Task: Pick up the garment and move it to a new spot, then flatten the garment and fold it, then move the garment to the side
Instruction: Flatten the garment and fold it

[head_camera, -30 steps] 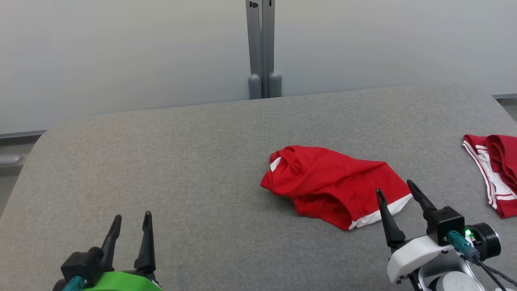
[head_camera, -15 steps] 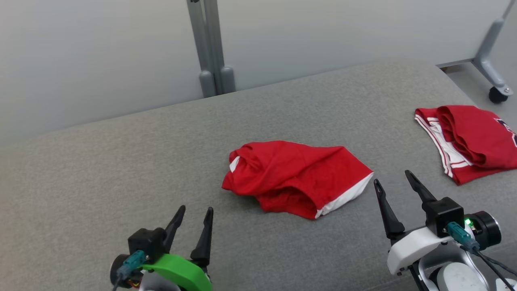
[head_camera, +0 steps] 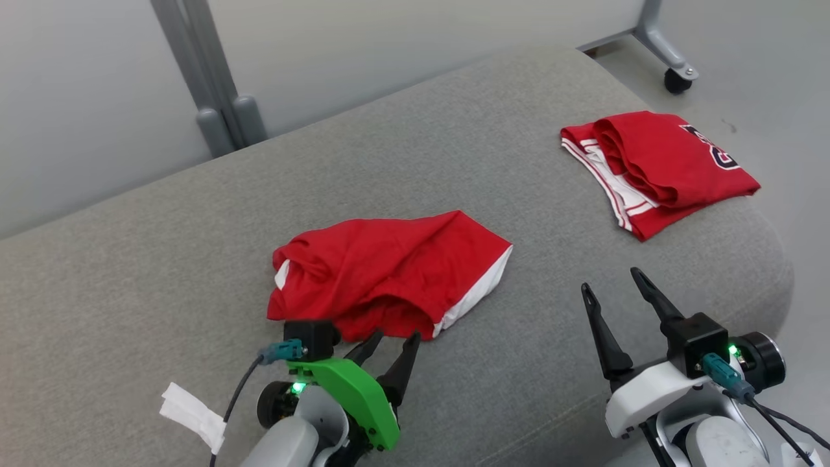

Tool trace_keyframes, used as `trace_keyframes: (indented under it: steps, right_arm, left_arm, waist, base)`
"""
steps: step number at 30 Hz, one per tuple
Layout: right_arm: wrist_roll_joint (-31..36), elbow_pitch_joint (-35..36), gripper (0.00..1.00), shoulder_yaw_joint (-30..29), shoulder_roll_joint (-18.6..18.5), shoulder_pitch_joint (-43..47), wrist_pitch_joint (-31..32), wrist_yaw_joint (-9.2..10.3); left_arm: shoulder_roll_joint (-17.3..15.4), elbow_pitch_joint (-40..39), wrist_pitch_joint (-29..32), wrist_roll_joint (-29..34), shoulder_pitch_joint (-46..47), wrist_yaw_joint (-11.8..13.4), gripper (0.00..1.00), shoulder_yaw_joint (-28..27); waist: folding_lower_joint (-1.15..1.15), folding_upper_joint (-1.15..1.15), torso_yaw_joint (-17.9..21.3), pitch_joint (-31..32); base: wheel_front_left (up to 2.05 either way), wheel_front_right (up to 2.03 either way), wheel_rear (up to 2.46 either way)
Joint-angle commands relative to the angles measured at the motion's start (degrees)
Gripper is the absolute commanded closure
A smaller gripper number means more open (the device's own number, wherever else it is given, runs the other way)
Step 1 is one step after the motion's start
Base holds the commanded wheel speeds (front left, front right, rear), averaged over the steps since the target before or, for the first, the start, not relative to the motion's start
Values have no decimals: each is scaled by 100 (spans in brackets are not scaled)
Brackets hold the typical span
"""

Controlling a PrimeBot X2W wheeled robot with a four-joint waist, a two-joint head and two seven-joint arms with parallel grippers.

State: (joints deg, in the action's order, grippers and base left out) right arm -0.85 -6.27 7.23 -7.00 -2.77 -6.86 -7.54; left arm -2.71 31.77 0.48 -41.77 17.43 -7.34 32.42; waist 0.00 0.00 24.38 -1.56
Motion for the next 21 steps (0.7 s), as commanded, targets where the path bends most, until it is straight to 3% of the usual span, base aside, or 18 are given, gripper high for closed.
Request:
trace_keyframes:
  steps: [1,10,14,16,17,18,19,21]
  right_arm:
    - [-35,-16,0,5,18,-86,-40,11]
    - [2,-70,0,32,95,-143,-125,11]
    - [0,-94,0,84,118,-201,-139,11]
    - [2,-99,0,86,127,-229,-158,11]
    - [10,-102,0,88,133,-238,-171,11]
    - [15,-107,0,89,138,-243,-177,11]
    - [19,-116,0,100,141,-256,-182,11]
    - [26,-123,0,114,145,-275,-187,11]
  left_arm:
    - [-48,82,98,-319,200,-14,0,55]
    - [-41,704,443,-1824,1086,458,0,701]
    - [-36,1040,236,-2006,1483,809,0,974]
    - [-35,1143,123,-2093,1643,858,0,1119]
    - [-37,1171,39,-2162,1718,837,31,1180]
    - [-39,1188,-40,-2159,1790,817,76,1255]
    - [-39,1212,-137,-2185,1864,761,100,1347]
    - [-42,1268,-380,-2232,1990,696,100,1461]
  waist:
    - [0,0,317,-260]
    - [0,0,365,-424]
    - [0,0,342,-495]
    - [0,0,314,-531]
    - [0,0,291,-552]
    - [0,0,268,-569]
    - [0,0,243,-583]
    - [0,0,170,-601]
  base:
    - [0,0,0]
    - [0,0,0]
    - [0,0,0]
    - [0,0,0]
    - [0,0,0]
    - [0,0,0]
    - [0,0,0]
    - [0,0,0]
